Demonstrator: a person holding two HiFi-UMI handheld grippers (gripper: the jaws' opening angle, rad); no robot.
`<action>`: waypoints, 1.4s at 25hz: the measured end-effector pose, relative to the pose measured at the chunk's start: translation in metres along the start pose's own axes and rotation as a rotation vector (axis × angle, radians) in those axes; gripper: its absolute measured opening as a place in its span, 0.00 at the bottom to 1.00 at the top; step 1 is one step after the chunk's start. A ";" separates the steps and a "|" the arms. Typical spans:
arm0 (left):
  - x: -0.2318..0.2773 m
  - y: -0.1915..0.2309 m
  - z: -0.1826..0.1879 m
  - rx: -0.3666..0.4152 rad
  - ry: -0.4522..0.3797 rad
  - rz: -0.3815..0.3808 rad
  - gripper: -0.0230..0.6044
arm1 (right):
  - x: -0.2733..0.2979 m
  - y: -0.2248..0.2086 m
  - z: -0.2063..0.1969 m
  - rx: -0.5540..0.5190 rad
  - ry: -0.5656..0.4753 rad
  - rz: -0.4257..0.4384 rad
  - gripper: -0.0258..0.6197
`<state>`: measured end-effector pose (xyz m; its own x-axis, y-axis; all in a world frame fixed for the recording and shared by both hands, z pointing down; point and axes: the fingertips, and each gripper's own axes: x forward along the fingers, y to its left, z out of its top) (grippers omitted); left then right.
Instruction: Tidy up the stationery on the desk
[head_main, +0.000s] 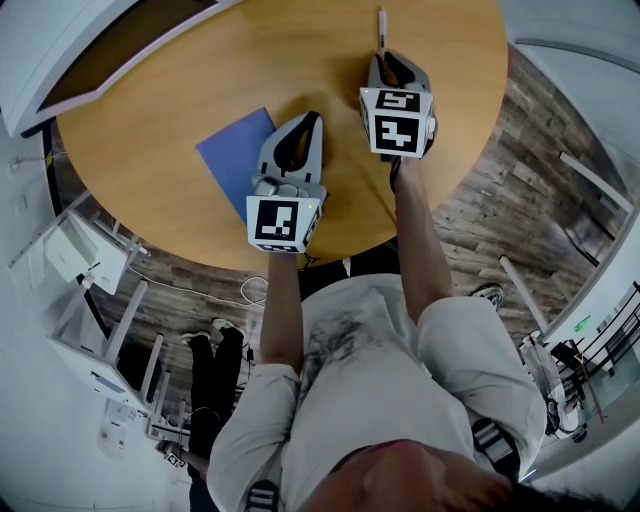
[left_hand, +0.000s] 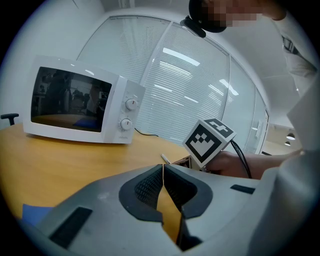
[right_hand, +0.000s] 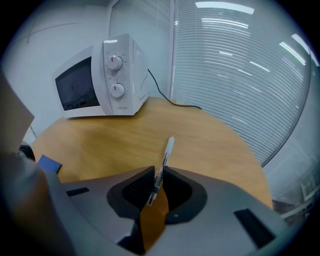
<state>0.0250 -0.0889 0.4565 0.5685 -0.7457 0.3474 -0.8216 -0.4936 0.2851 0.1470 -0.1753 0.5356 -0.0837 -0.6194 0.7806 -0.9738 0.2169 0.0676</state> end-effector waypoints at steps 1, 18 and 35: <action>-0.002 0.000 -0.001 -0.001 0.000 0.002 0.05 | -0.002 0.002 -0.002 -0.003 0.002 0.004 0.20; -0.049 0.000 -0.018 -0.030 -0.010 0.058 0.05 | -0.048 0.050 -0.055 -0.084 0.025 0.089 0.20; -0.100 0.008 -0.037 -0.048 -0.014 0.114 0.06 | -0.085 0.113 -0.100 -0.156 0.043 0.187 0.19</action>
<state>-0.0372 -0.0016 0.4571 0.4703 -0.8021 0.3681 -0.8780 -0.3832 0.2869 0.0650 -0.0227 0.5390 -0.2471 -0.5255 0.8141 -0.8977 0.4404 0.0118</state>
